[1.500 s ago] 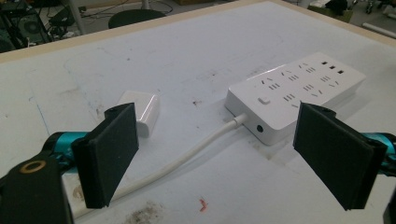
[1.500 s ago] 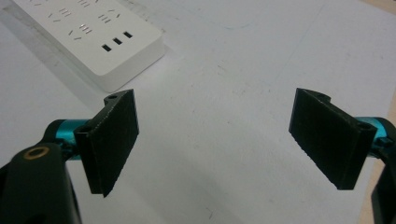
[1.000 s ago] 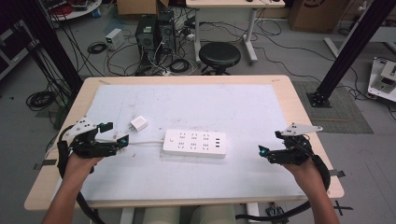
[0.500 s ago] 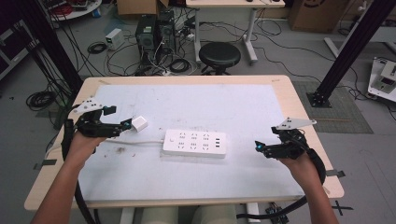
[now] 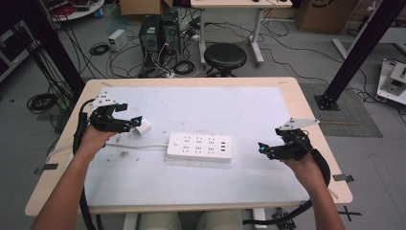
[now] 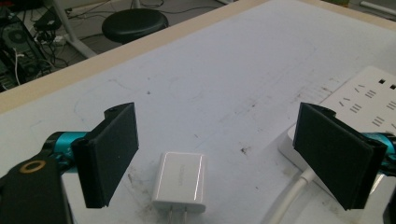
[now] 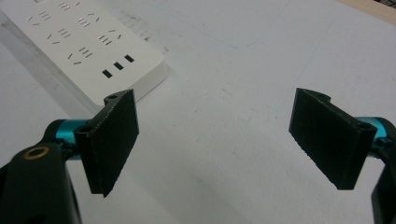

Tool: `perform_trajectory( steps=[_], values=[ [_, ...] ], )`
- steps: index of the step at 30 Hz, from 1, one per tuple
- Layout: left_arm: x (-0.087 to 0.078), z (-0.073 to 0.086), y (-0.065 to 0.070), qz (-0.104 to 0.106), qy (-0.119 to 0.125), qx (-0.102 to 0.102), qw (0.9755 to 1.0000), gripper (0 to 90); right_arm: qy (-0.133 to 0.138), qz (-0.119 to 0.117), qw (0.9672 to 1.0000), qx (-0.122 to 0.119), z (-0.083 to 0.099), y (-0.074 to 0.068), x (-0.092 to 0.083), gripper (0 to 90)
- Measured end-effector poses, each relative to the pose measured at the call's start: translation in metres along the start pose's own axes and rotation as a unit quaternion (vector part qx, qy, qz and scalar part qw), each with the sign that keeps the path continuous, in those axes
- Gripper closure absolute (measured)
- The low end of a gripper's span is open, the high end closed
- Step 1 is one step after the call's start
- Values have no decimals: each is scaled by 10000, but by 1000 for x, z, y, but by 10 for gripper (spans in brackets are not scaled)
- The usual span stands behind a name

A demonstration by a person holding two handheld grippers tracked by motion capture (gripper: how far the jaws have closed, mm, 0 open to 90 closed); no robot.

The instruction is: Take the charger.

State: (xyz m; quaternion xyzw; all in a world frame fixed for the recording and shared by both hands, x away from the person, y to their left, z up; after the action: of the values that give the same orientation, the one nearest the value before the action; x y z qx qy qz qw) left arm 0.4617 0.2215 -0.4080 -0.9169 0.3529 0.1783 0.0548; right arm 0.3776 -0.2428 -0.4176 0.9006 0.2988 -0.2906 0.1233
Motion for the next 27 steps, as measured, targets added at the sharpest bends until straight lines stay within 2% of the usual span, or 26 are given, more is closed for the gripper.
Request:
perform_trajectory(
  steps=[4,10,13,14,15,18,21,22,24,25,27],
  values=[
    [10,7,-5,15,-112,-19,9999,142,-68,-13,10000,20,0,-1,2,161],
    [25,26,-17,-102,-520,-205,9984,142,-75,-2,10000,1,-1,0,2,161],
    [31,33,-21,-92,-634,-276,9976,142,-86,-7,10000,7,-1,0,3,161],
    [35,38,-21,-56,-750,-294,9967,142,-115,-1,9999,27,0,0,2,161],
    [35,38,-21,-56,-750,-294,9967,142,-115,-1,9999,27,0,0,2,161],
    [42,47,-21,-19,-970,-185,9951,142,-120,-11,9999,54,2,1,4,161],
    [48,54,-21,3,-1107,-158,9937,142,-118,-9,9999,58,3,2,5,161],
    [51,61,-22,-16,-1272,-81,9918,147,-127,-20,9999,76,4,2,6,161],
    [51,61,-22,-16,-1272,-81,9918,153,-156,-25,9998,98,5,3,6,161],
    [54,65,-23,-2,-1378,-55,9904,153,-156,-25,9998,98,5,3,6,161],
    [56,68,-24,-6,-1394,-89,9902,156,-159,-24,9998,90,5,5,6,161]
  ],
)
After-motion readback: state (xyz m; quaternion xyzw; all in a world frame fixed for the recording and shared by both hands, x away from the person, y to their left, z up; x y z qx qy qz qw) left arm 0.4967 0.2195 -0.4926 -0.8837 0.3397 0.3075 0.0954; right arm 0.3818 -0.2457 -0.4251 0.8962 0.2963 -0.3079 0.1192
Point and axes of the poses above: each handheld gripper's, and its own axes: x roughly forward along the jaws, z roughly out of its underside, y roughly to its right, the point moved 9 cm from there along x, roughly forward along the jaws, and after that the axes turned 6 degrees about y, right-handed, at the moved point
